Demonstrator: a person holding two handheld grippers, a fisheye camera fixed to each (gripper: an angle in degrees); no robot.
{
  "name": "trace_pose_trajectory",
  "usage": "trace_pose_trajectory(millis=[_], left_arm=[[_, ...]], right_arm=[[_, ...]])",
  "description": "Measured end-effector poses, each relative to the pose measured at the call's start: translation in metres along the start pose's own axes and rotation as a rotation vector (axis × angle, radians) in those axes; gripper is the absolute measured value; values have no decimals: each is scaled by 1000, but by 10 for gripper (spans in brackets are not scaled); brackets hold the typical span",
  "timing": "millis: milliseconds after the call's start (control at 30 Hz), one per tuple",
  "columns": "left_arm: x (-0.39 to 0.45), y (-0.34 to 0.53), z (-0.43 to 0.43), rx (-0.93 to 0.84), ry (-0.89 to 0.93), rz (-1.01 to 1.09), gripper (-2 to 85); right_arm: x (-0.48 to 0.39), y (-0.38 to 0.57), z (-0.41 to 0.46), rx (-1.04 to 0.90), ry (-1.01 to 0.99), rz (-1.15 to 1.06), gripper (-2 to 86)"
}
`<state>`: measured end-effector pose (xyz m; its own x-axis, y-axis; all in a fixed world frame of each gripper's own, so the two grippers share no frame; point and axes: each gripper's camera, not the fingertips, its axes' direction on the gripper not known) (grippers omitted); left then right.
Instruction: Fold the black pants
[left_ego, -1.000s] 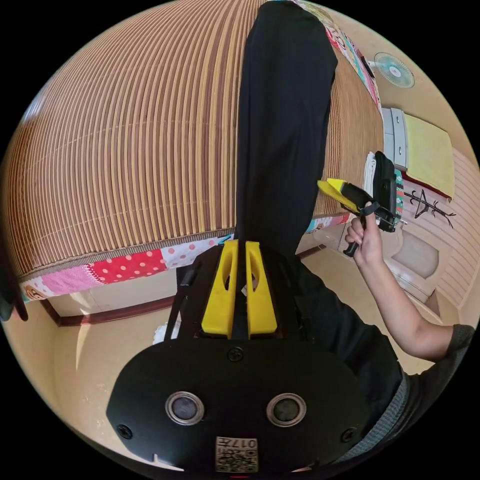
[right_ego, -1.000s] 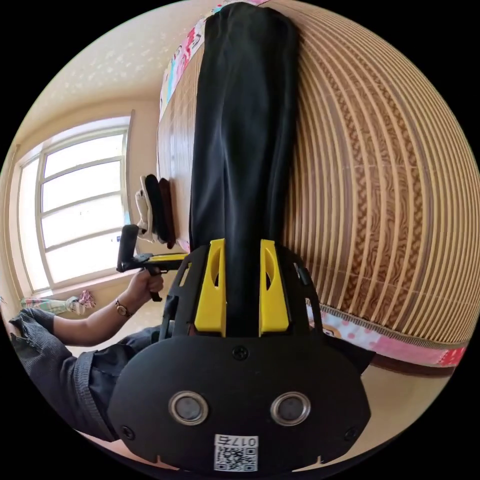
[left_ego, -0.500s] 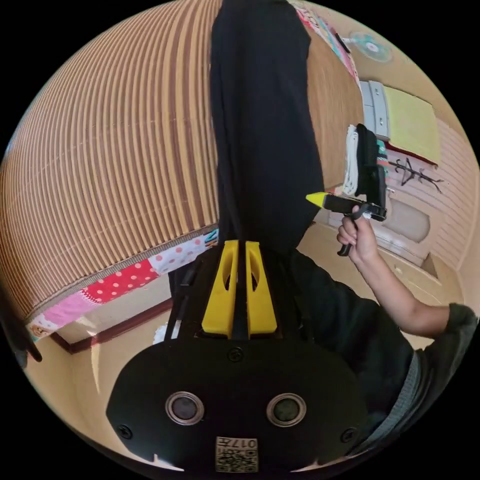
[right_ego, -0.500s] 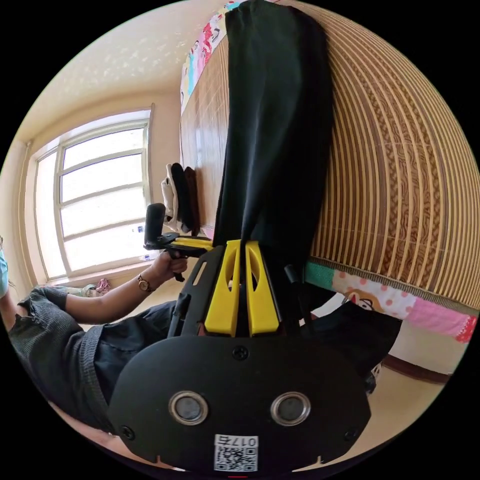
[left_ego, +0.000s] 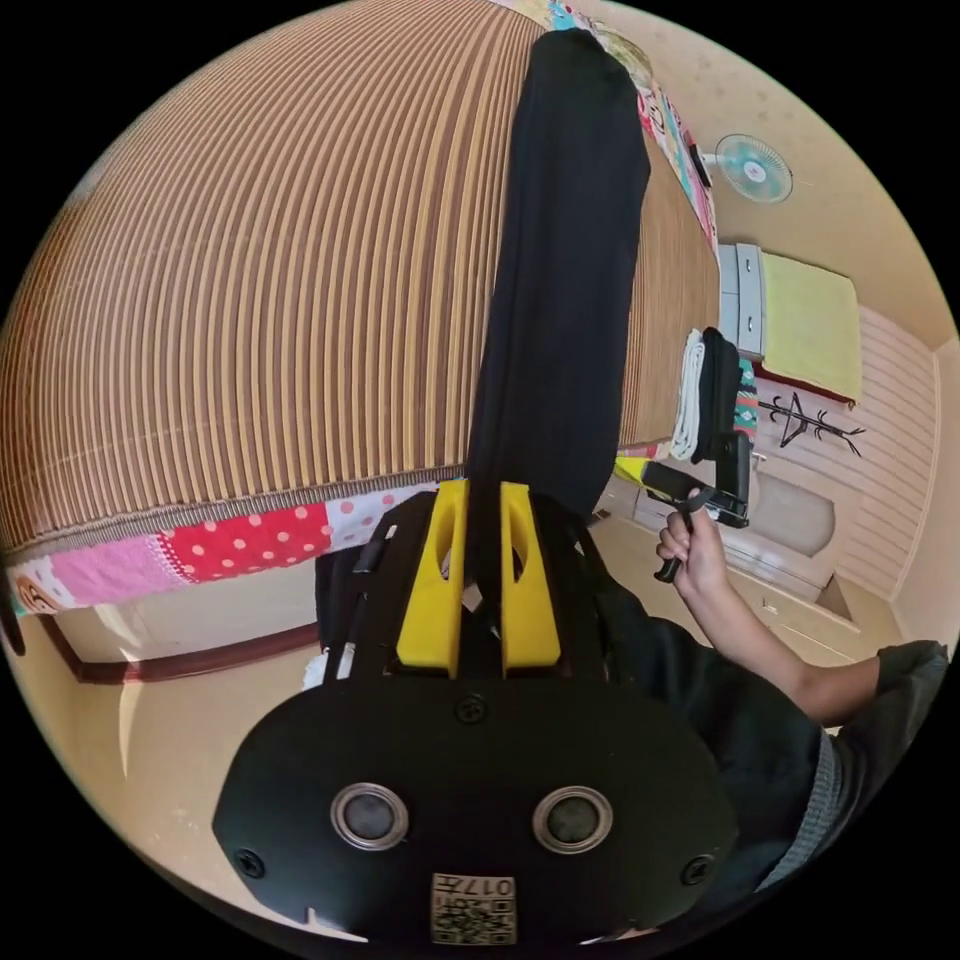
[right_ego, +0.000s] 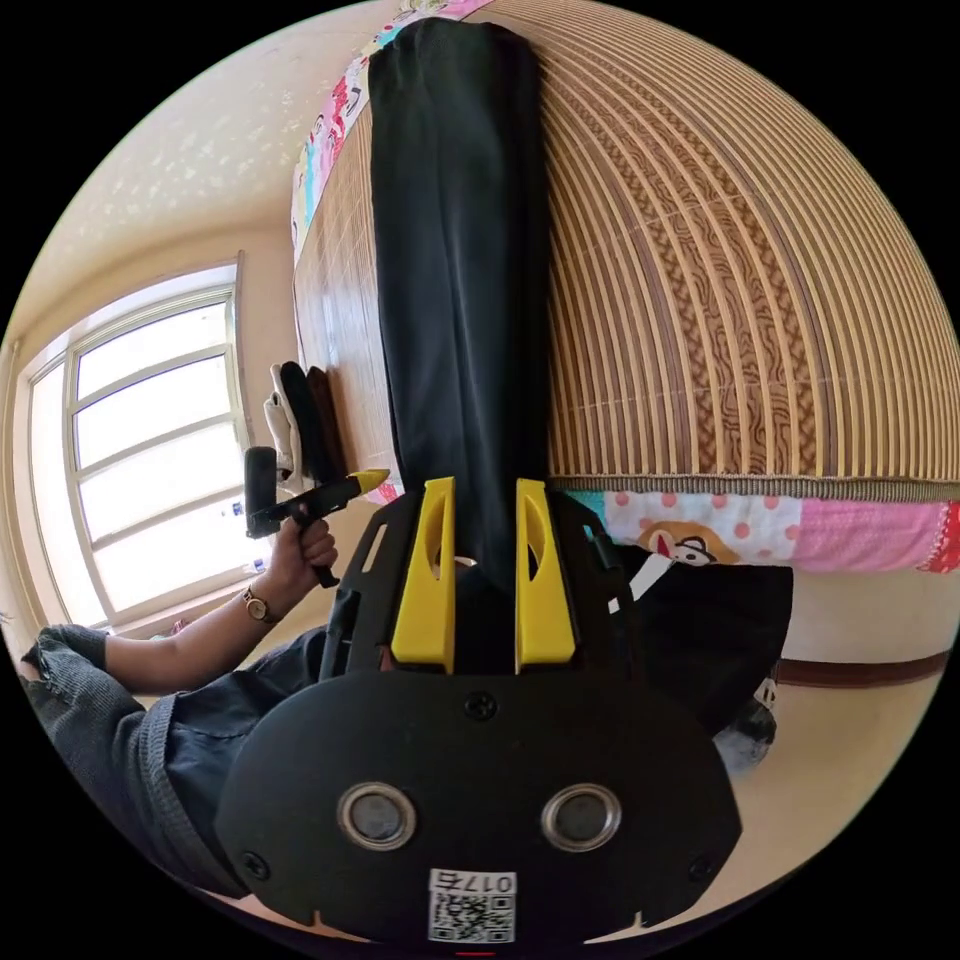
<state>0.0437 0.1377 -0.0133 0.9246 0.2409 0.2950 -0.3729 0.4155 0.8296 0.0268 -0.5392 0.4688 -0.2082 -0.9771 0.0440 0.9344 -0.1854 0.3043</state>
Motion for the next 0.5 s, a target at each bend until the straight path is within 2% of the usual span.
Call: trace_pose_trajectory(millis=[100, 167, 267, 433, 500], left_arm=[[4, -28, 4, -14, 17, 25, 77], [9, -45, 12, -35, 13, 47, 81], [18, -63, 38, -134, 99, 104, 82], [36, -22, 62, -141, 39, 90, 52], [51, 10, 83, -229, 10, 118, 51]], right_arm=[[-5, -29, 0, -20, -30, -17, 90], [-13, -51, 15, -117, 34, -44, 76], [-30, -56, 31, -239, 109, -96, 40], [-39, -15, 24, -257, 237, -66, 29], [-27, 3, 23, -295, 224, -10, 32]])
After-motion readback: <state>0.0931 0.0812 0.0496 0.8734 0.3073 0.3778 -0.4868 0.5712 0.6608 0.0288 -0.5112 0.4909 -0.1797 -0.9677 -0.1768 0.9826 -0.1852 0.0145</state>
